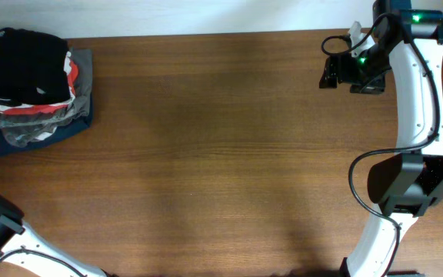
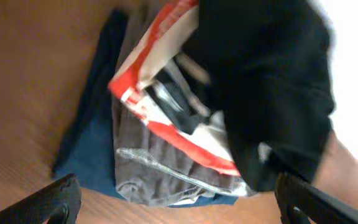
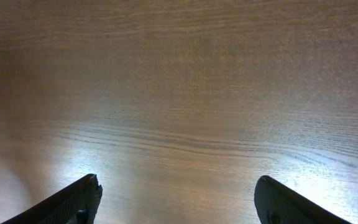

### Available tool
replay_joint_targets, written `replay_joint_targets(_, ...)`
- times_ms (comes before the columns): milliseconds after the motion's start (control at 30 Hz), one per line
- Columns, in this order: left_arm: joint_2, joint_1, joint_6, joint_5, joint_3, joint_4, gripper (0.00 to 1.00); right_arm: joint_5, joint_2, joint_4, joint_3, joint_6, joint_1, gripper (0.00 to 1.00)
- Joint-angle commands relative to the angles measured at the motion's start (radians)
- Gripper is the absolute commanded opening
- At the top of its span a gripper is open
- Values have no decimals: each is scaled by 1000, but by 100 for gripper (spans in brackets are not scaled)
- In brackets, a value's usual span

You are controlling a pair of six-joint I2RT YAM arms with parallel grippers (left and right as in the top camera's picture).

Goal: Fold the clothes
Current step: 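Lower the shirt onto the stack top and open the left gripper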

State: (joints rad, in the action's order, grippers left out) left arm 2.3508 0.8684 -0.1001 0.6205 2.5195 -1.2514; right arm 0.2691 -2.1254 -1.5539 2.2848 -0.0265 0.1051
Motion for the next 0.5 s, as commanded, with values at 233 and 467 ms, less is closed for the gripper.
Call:
replay_joint_targets(233, -95, -317, -363, -169, 35, 113, 95, 37, -9, 21, -3, 19, -1, 84)
replay_joint_targets(467, -56, -555, -403, -731, 33, 360, 98, 37, -9, 20, -3, 19, -1, 84)
